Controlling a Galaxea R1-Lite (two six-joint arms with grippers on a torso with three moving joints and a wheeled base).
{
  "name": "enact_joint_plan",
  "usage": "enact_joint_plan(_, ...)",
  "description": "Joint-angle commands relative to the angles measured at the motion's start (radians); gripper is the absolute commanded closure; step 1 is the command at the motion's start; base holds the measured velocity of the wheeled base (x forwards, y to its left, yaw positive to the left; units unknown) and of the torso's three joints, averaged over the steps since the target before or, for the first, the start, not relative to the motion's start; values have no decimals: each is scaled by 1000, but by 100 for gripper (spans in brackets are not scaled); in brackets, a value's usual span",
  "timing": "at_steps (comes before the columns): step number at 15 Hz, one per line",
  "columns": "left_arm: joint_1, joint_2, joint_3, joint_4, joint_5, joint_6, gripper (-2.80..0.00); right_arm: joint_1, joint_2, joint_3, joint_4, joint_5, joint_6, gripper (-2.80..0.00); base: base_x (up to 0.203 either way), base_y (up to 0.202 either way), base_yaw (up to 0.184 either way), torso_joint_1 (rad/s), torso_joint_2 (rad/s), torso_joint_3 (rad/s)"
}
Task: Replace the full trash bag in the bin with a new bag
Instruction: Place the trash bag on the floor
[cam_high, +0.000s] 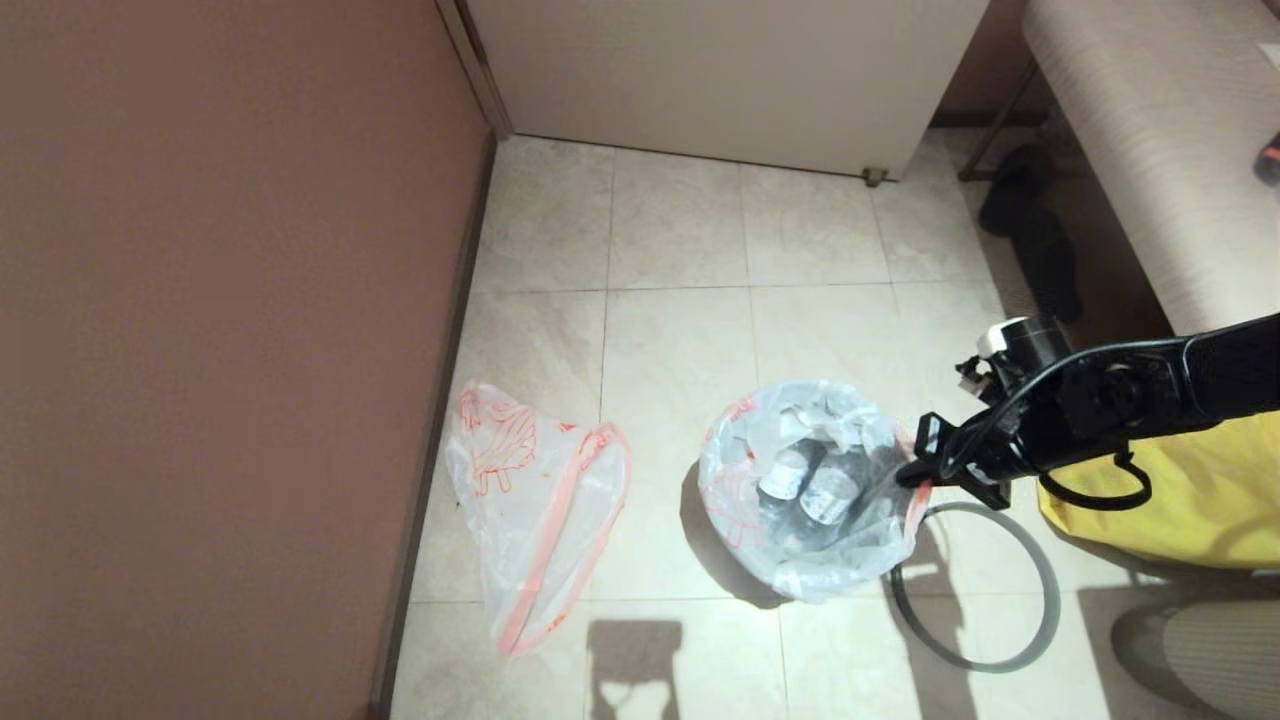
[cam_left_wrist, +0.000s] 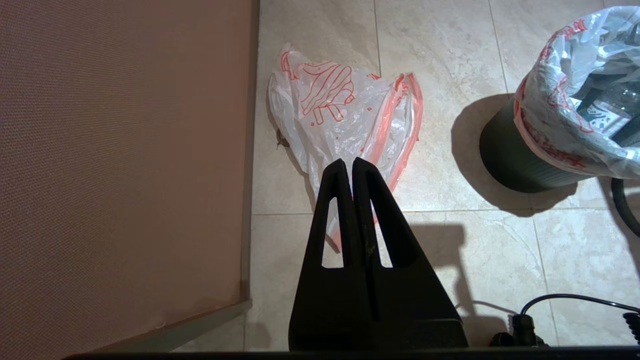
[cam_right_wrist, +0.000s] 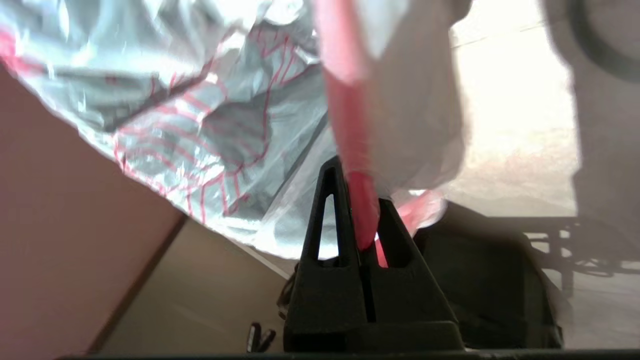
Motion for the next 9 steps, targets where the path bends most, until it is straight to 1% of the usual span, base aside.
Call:
enact_joint_plan(1, 0, 0, 0, 0, 0, 0, 0, -56, 27, 15, -12, 43, 2, 0, 0, 0, 0, 0, 0, 0)
enact_joint_plan(3, 1, 0, 0, 0, 0, 0, 0, -100, 31, 23, -18, 118, 0, 0, 0, 0, 0, 0, 0, 0)
enact_joint_plan(4, 0, 0, 0, 0, 0, 0, 0, -104, 32, 23, -18, 133, -1, 0, 0, 0, 0, 0, 0, 0)
enact_joint_plan(6, 0, 0, 0, 0, 0, 0, 0, -98, 33, 23, -17, 137, 1, 0, 0, 0, 0, 0, 0, 0)
enact_joint_plan(9, 0, 0, 0, 0, 0, 0, 0, -48, -5, 27, -11, 159, 11, 0, 0, 0, 0, 0, 0, 0)
